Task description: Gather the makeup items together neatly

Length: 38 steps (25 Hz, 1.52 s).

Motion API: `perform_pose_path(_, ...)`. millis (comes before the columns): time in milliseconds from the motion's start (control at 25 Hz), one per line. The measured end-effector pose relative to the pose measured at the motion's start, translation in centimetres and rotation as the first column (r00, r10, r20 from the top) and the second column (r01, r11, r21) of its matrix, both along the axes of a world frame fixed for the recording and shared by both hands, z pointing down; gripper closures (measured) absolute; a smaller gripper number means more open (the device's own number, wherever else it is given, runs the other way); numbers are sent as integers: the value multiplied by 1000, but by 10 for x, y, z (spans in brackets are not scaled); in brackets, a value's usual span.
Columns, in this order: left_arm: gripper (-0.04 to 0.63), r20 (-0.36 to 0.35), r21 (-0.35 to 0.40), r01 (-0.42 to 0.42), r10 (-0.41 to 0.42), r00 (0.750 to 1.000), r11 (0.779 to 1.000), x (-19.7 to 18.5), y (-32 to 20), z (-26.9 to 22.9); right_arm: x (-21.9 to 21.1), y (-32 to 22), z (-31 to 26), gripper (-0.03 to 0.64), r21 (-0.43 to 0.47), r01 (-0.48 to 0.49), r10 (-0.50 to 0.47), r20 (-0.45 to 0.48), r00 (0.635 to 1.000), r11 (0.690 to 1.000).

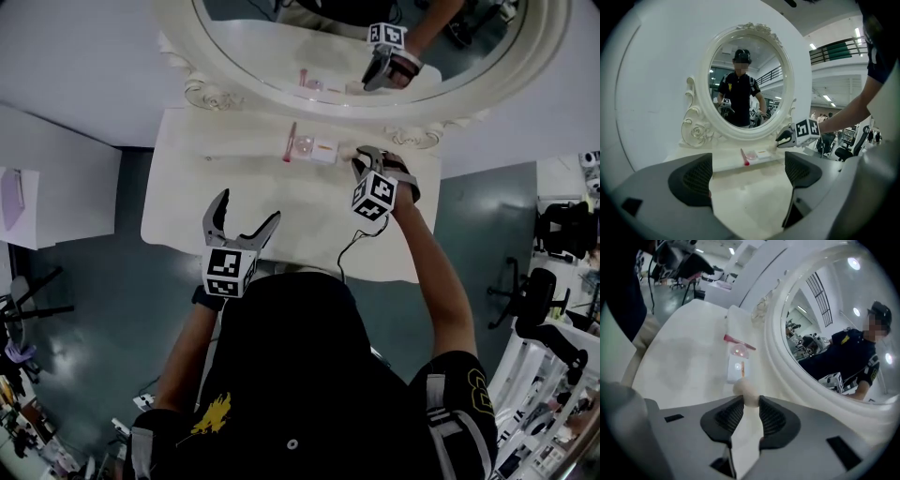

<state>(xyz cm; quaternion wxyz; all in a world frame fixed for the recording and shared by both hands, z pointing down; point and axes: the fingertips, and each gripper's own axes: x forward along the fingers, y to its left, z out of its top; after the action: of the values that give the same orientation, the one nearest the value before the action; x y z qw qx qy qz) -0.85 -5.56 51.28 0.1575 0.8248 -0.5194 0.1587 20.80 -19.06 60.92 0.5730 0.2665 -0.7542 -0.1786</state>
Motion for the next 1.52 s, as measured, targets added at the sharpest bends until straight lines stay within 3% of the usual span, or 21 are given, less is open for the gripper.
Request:
perform_pose_path(120, 103, 4, 42, -22, 22, 1000, 999, 8, -15, -13, -1, -4, 5, 495, 84, 110, -95, -167, 981, 990)
perform_pose_path(240, 103, 0, 51, -32, 33, 999, 998, 13, -20, -16, -4, -6, 9, 494, 143, 260, -197, -352, 915, 955)
perform_pose_path(400, 103, -2, 31, -44, 44, 999, 999, 17, -17, -9, -9, -6, 17, 489, 166, 376, -267, -455, 849, 912)
perform_pose_path(560, 103, 6, 14, -44, 44, 999, 999, 15, -17, -3, -17, -11, 16, 483, 215, 415, -285, -455, 844, 884)
perform_pose_path(760, 103, 6, 9, -42, 42, 999, 999, 12, -17, -2, -6, -11, 21, 482, 166, 436, -294, -528, 797, 884)
perform_pose_path(880, 103, 4, 10, -44, 44, 999, 999, 13, -18, -3, -24, -12, 13, 479, 247, 443, -305, -446, 842, 862)
perform_pose_path(920, 103, 3, 10, -45, 45, 999, 999, 13, -19, -4, -25, -12, 13, 477, 246, 448, -308, -451, 838, 859)
perform_pose_path(1000, 103, 2, 13, -44, 44, 999, 999, 14, -19, -3, -13, -10, 21, 471, 179, 464, -311, -533, 787, 868)
perform_pose_path(1080, 103, 0, 17, -43, 43, 999, 999, 14, -19, -3, -8, -9, 24, 452, 149, 460, -311, -555, 772, 875)
perform_pose_path(1160, 103, 1, 18, -40, 40, 999, 999, 14, -19, -3, -9, -8, 25, 404, 142, 451, -310, -545, 779, 881)
perform_pose_path(1280, 103, 0, 14, -38, 38, 999, 999, 13, -17, -3, -18, -11, 16, 394, 203, 432, -294, -483, 825, 879)
perform_pose_path(1520, 103, 3, 10, -30, 30, 1000, 1000, 8, -15, -3, -10, -9, 17, 391, 165, 404, -281, -488, 826, 900)
